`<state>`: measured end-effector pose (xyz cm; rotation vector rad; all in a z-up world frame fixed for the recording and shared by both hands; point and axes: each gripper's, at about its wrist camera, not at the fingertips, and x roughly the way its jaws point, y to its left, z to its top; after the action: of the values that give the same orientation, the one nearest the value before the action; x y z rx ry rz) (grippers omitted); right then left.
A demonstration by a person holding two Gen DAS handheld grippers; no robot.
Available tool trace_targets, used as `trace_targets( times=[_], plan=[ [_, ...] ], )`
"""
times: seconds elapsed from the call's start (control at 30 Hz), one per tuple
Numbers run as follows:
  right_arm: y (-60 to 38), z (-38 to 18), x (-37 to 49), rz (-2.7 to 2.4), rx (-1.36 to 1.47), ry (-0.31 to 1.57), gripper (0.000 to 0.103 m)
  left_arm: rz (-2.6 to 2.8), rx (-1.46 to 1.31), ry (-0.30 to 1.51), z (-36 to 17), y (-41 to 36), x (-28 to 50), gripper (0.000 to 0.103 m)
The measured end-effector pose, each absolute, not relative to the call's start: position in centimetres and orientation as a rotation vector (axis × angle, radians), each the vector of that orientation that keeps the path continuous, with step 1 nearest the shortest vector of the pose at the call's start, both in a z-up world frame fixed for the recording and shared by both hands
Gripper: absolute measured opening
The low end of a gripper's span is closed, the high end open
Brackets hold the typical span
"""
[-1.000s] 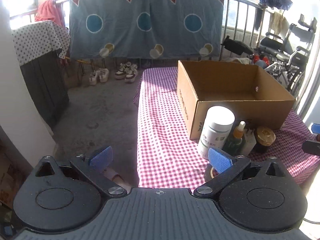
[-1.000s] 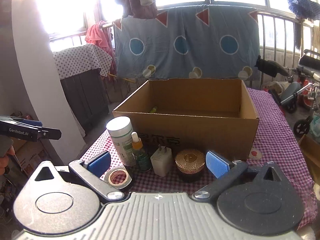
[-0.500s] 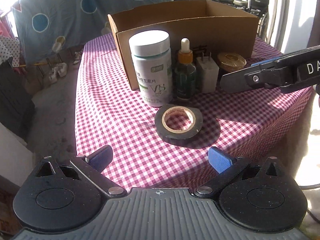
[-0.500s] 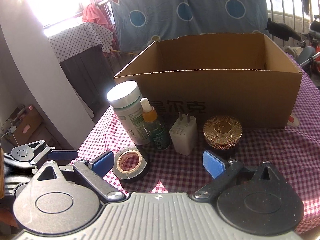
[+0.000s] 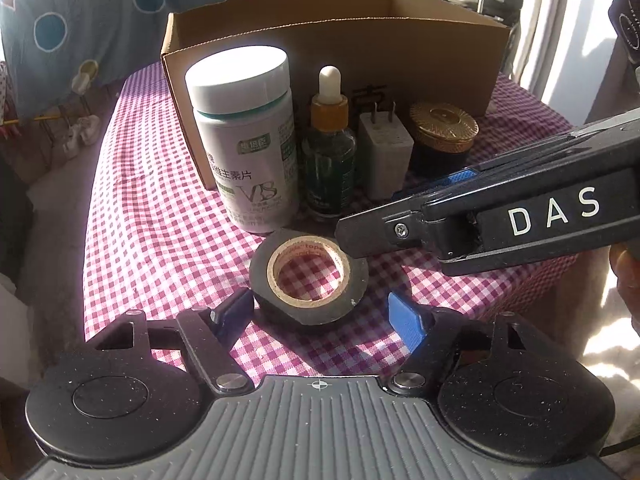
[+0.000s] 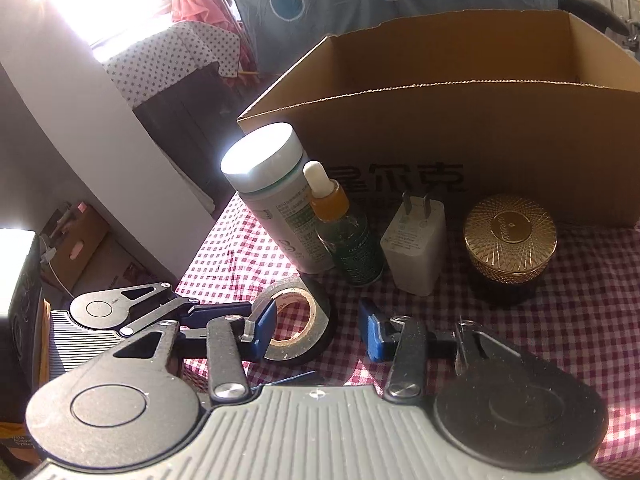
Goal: Organize rigid objects
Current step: 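Close the right tool on the rim of the black tape roll, then lift the tape roll with the right tool and carry it into the box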
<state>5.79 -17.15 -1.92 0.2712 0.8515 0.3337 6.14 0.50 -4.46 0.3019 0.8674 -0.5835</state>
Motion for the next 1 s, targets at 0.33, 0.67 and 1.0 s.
trace_targets(
  times=[0.33, 0.67, 1.0],
  plan=[
    [-17.4, -3.3, 6.6, 0.346, 0.259, 0.887, 0.025, -0.593, 0.258, 0.877, -4.2, -0.4, 6.6, 0.071],
    [-22.5, -3.6, 4.2, 0.226, 0.298, 0.89, 0.025, -0.727, 0.308, 0.858, -4.2, -5.5, 5.3, 0.071],
    [-23.9, -3.5, 3.9, 0.226, 0.339, 0.869, 0.025, -0.722, 0.356, 0.88, -4.2, -7.0, 5.7, 0.077]
  ],
)
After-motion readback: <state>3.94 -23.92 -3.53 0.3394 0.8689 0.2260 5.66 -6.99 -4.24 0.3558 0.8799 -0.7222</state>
